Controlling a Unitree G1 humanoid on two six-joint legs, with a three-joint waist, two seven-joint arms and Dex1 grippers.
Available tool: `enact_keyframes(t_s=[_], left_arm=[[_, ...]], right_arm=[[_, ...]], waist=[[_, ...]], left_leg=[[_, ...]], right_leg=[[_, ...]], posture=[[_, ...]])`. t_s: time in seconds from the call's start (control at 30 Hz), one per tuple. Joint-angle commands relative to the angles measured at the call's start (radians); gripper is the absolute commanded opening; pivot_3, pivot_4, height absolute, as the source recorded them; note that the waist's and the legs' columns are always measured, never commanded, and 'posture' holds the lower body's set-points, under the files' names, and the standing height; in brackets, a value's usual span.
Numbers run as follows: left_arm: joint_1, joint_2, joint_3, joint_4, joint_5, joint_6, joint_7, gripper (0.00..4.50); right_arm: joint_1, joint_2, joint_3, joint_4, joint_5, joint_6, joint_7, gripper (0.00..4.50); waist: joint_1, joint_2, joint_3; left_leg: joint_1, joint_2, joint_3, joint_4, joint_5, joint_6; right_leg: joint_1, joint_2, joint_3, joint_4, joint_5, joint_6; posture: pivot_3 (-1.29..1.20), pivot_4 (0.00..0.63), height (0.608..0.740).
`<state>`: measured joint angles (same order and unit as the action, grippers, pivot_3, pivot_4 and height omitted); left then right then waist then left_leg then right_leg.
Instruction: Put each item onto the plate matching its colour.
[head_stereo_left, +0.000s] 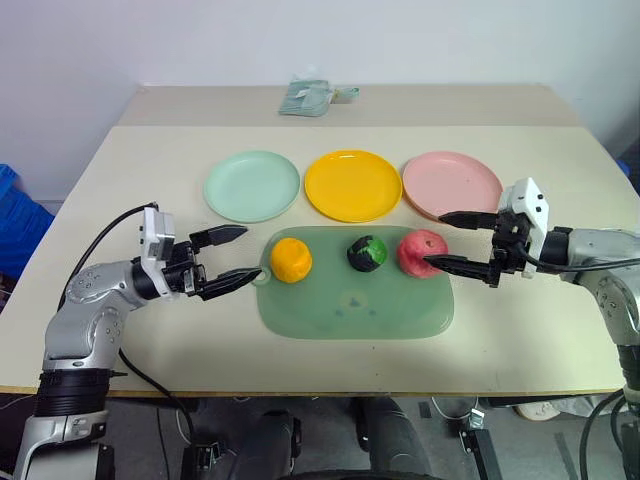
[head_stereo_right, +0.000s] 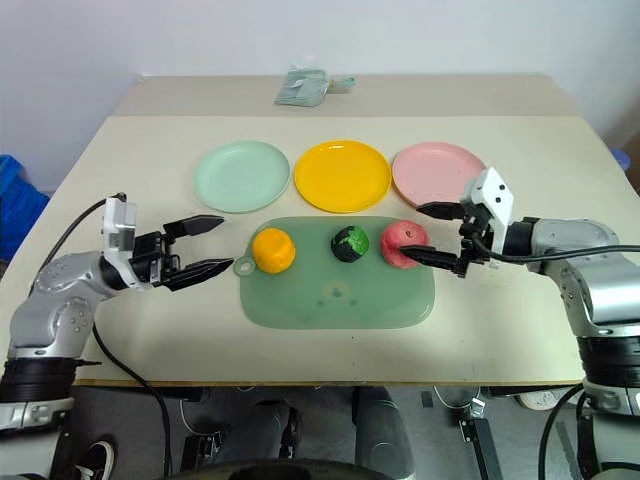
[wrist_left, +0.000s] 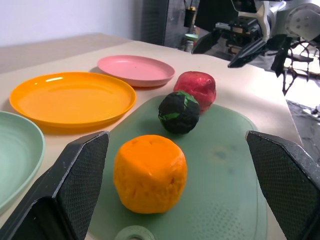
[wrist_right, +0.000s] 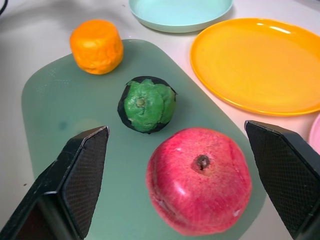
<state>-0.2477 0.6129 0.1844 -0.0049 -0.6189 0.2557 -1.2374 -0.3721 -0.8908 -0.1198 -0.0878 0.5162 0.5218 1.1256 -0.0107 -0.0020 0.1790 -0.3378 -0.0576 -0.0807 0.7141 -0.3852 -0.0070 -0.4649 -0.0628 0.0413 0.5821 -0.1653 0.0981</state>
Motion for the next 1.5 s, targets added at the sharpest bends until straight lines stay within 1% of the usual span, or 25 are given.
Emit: enact_keyframes(t_s=[0.03,0.2,0.3,0.4,0.53,0.63,0.7,0.73,0.87,1.0,1.07,1.17,1.37,1.43,1.5], left_arm=[[0.008,-0.001,0.021,-0.052,-0.014,-0.003,0.026,4.5],[-0.012,-0.01,0.062,-0.056,-0.088,0.05,0.062,4.5],[-0.035,-0.003,0.065,-0.039,-0.086,0.051,0.064,4.5],[-0.051,0.02,0.079,-0.011,-0.078,0.038,0.046,4.5],[-0.062,0.056,0.11,0.046,-0.088,0.026,0.007,4.5],[-0.07,0.045,0.109,0.083,-0.08,0.014,0.004,4.5],[-0.081,0.032,0.089,0.064,-0.082,0.026,0.012,4.5],[-0.085,0.027,0.066,0.057,-0.062,0.012,0.008,4.5],[-0.122,0.019,-0.002,0.099,0.023,-0.053,-0.019,4.5],[-0.187,-0.028,-0.067,0.169,0.076,-0.1,-0.034,4.5],[-0.219,-0.059,-0.105,0.201,0.109,-0.132,-0.04,4.5],[-0.248,-0.088,-0.169,0.264,0.197,-0.223,-0.048,4.5],[-0.3,-0.137,-0.237,0.388,0.294,-0.33,-0.046,4.5],[-0.306,-0.137,-0.271,0.442,0.363,-0.421,-0.044,4.5],[-0.321,-0.154,-0.279,0.497,0.387,-0.474,-0.036,4.5]], right_arm=[[-0.041,-0.002,-0.011,-0.041,0.025,0.025,-0.003,4.45],[-0.059,0.032,-0.011,-0.093,0.052,0.072,-0.039,4.45],[-0.063,0.035,-0.016,-0.097,0.059,0.081,-0.035,4.45],[-0.083,0.061,0.007,-0.102,0.053,0.077,-0.051,4.45],[-0.131,0.106,0.074,-0.128,0.014,0.064,-0.083,4.45],[-0.168,0.135,0.112,-0.146,-0.013,0.051,-0.113,4.45],[-0.196,0.153,0.117,-0.169,-0.009,0.063,-0.136,4.45],[-0.203,0.153,0.123,-0.178,-0.021,0.054,-0.139,4.45],[-0.226,0.142,0.144,-0.224,-0.008,0.095,-0.132,4.45],[-0.22,0.1,0.153,-0.261,-0.009,0.113,-0.098,4.45],[-0.219,0.097,0.145,-0.28,-0.007,0.109,-0.101,4.45],[-0.21,0.099,0.123,-0.274,-0.017,0.085,-0.115,4.45],[-0.171,0.099,0.111,-0.286,-0.015,0.076,-0.124,4.45],[-0.157,0.102,0.11,-0.293,-0.015,0.075,-0.134,4.45],[-0.13,0.096,0.108,-0.31,-0.011,0.078,-0.137,4.45]], waist=[[0.0,0.0,0.0],[0.0,0.0,0.0],[0.002,0.0,0.0],[0.002,0.0,0.0],[-0.007,0.0,0.0],[-0.002,0.0,0.0],[0.0,0.0,0.0],[0.002,0.0,0.0],[0.006,0.0,0.0],[0.003,0.0,0.0],[0.002,0.0,0.0],[0.001,0.0,0.0],[0.001,0.0,0.0],[0.001,0.0,0.0],[0.002,0.0,0.0]], left_leg=[[0.0,0.0,0.0,0.0,0.0,0.0],[0.0,0.0,0.0,0.0,0.0,0.0],[0.0,0.0,0.0,0.0,0.0,0.0],[0.0,0.0,0.0,0.0,0.0,0.0],[0.0,0.0,0.0,0.0,0.0,0.0],[0.0,0.001,0.0,-0.001,0.001,-0.001],[-0.001,0.0,0.0,-0.001,0.002,-0.003],[-0.001,0.0,0.0,-0.001,0.003,-0.006],[-0.002,-0.001,-0.001,-0.001,0.003,-0.006],[-0.002,-0.001,-0.001,-0.001,0.003,-0.005],[-0.001,-0.001,0.0,-0.001,0.003,-0.005],[-0.001,-0.001,0.0,0.0,0.003,-0.005],[-0.001,0.0,0.0,0.0,0.003,-0.005],[-0.001,-0.001,0.0,0.0,0.003,-0.005],[-0.001,-0.001,0.0,0.0,0.003,-0.005]], right_leg=[[0.0,0.0,0.0,0.0,0.0,0.0],[0.0,0.0,0.0,0.0,0.0,0.0],[0.0,0.0,0.0,0.0,0.0,0.0],[0.0,0.0,0.0,0.0,0.0,0.0],[-0.001,0.001,0.0,0.0,0.0,0.0],[-0.001,0.001,0.0,0.001,0.0,0.0],[-0.001,0.0,0.0,0.001,0.0,0.0],[-0.001,0.0,0.0,0.0,0.0,0.0],[-0.001,0.0,0.0,-0.001,0.0,0.0],[-0.001,-0.001,0.0,-0.001,0.0,0.0],[-0.001,-0.001,0.0,-0.001,0.0,0.0],[-0.001,0.0,0.0,-0.001,0.0,0.0],[-0.001,0.0,0.0,0.0,0.0,0.0],[-0.001,0.0,0.0,0.0,0.0,0.0],[-0.001,0.0,0.0,-0.001,0.0,0.0]], posture=[[0.0,0.15,0.74],[0.0,0.15,0.74],[0.0,0.15,0.74],[0.0,0.15,0.74],[0.0,0.15,0.74],[0.0,0.15,0.74],[0.0,0.15,0.74],[0.0,0.15,0.74],[0.0,0.15,0.74],[0.0,0.15,0.74],[0.0,0.15,0.74],[0.0,0.15,0.74],[0.0,0.15,0.74],[0.0,0.15,0.74],[0.0,0.15,0.74]])
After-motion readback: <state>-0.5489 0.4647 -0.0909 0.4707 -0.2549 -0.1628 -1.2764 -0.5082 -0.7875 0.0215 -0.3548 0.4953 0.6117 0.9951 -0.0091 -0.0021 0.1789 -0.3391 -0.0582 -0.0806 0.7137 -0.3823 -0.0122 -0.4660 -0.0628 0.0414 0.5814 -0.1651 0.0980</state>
